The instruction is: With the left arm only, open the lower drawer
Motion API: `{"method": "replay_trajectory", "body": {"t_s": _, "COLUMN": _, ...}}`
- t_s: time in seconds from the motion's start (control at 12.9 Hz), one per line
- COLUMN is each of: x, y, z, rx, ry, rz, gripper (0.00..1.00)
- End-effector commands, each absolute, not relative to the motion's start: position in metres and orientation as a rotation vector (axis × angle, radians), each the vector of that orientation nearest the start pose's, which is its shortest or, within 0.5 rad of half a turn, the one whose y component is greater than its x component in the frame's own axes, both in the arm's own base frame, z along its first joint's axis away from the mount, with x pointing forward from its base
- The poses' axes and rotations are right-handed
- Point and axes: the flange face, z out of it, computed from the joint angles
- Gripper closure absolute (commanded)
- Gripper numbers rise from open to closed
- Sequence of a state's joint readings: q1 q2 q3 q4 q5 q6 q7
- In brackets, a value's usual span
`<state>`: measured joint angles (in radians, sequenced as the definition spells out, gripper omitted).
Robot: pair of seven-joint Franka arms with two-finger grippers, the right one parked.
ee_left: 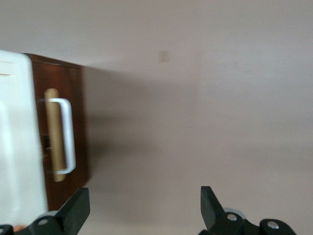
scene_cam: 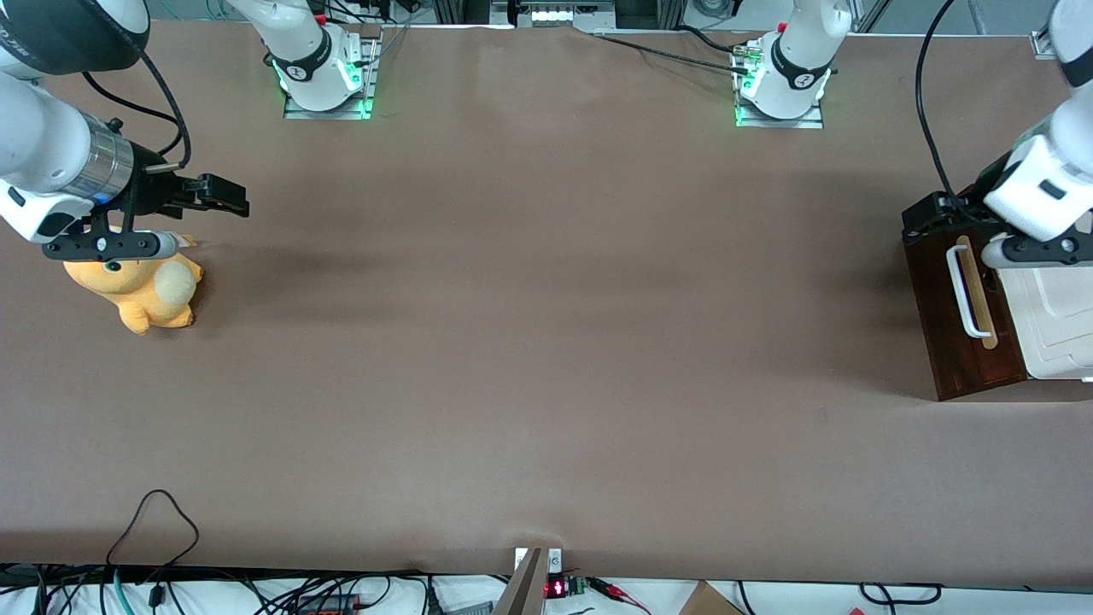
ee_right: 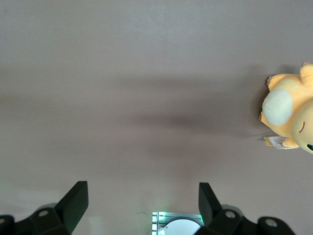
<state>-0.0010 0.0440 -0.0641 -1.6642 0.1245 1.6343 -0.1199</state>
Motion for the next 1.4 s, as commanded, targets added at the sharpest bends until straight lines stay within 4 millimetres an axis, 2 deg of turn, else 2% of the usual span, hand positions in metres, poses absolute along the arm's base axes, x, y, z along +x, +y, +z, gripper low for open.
{"method": "replay_trajectory", "body": {"t_s": 0.0, "x": 0.567, "y": -0.065, "z": 0.521, "rx": -2.809, "ry": -0.158, "rz": 0.121, "gripper": 0.0}}
{"method": "replay_trajectory", "body": {"t_s": 0.16, "x": 0.557, "y": -0.091, "z": 0.478, "rx": -2.649, "ry": -0.183, "rz": 0.129, "gripper": 0.0}}
{"method": "replay_trajectory", "body": {"t_s": 0.31, "x": 0.545, "y": -0.1, "z": 0.426, "rx": -2.496, "ry": -0.187, "rz": 0.14, "gripper": 0.0}}
{"method": "replay_trajectory", "body": {"t_s": 0.54, "x": 0.53, "y": -0.09, "z": 0.341, "rx": -2.355, "ry": -0.062, "rz": 0.191, "gripper": 0.0}}
{"method": "replay_trajectory", "body": {"t_s": 0.7, "x": 0.522, "y": -0.079, "z": 0.302, "rx": -2.296, "ry": 0.021, "rz": 0.207, "gripper": 0.0}}
{"method": "replay_trajectory", "body": {"t_s": 0.78, "x": 0.52, "y": -0.068, "z": 0.289, "rx": -2.313, "ry": 0.03, "rz": 0.207, "gripper": 0.01}}
{"method": "replay_trajectory", "body": {"t_s": 0.85, "x": 0.52, "y": -0.047, "z": 0.272, "rx": -2.285, "ry": 0.059, "rz": 0.203, "gripper": 0.02}}
{"method": "replay_trajectory", "body": {"t_s": 0.93, "x": 0.522, "y": -0.03, "z": 0.263, "rx": -2.241, "ry": 0.093, "rz": 0.188, "gripper": 0.01}}
{"method": "replay_trajectory", "body": {"t_s": 1.09, "x": 0.527, "y": -0.008, "z": 0.267, "rx": -2.228, "ry": 0.057, "rz": 0.209, "gripper": 0.0}}
{"method": "replay_trajectory", "body": {"t_s": 1.32, "x": 0.53, "y": -0.005, "z": 0.271, "rx": -2.206, "ry": 0.102, "rz": 0.234, "gripper": 0.0}}
